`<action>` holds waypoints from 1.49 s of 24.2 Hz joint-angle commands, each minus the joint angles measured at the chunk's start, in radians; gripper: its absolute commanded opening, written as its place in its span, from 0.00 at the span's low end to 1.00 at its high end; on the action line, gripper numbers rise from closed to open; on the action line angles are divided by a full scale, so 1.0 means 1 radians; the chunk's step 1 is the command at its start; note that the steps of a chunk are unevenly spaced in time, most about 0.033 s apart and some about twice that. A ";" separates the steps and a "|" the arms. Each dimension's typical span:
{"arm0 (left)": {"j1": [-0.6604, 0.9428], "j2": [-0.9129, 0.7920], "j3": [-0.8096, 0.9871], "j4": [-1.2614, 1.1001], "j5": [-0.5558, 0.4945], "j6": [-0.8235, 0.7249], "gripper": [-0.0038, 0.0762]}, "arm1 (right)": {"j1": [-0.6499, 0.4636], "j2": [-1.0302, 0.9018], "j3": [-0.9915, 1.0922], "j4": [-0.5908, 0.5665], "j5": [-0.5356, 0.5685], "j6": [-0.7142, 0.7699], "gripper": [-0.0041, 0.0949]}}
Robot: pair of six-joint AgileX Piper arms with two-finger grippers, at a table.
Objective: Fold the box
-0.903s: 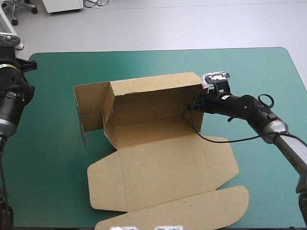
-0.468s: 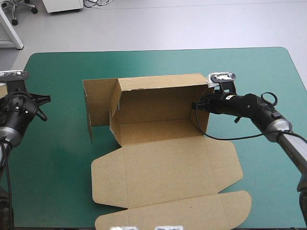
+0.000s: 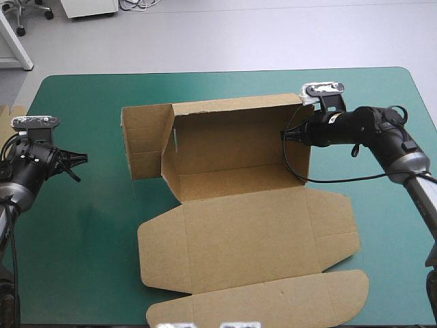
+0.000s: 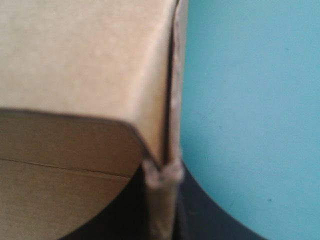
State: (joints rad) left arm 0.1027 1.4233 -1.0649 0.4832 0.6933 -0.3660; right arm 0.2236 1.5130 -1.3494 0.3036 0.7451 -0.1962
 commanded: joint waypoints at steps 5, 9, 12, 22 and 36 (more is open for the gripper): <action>0.000 -0.032 -0.027 -0.067 0.001 0.047 0.23 | -0.006 0.012 -0.247 -0.146 0.204 0.110 0.02; 0.000 -0.032 -0.027 -0.161 0.018 0.107 0.22 | -0.006 0.139 -0.417 -0.152 0.415 0.114 0.02; 0.000 -0.032 -0.027 -0.185 0.041 0.116 0.22 | -0.006 0.228 -0.535 -0.155 0.501 0.123 0.02; -0.003 -0.032 -0.027 -0.186 0.079 0.139 0.22 | -0.006 0.408 -0.602 -0.148 0.499 0.166 0.02; -0.003 -0.032 -0.027 -0.218 0.090 0.166 0.22 | -0.006 0.423 -0.681 -0.161 0.482 0.163 0.59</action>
State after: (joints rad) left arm 0.1027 1.4233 -1.0649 0.2650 0.8031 -0.2015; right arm 0.2236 1.9930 -1.9725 0.1413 1.2359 -0.0310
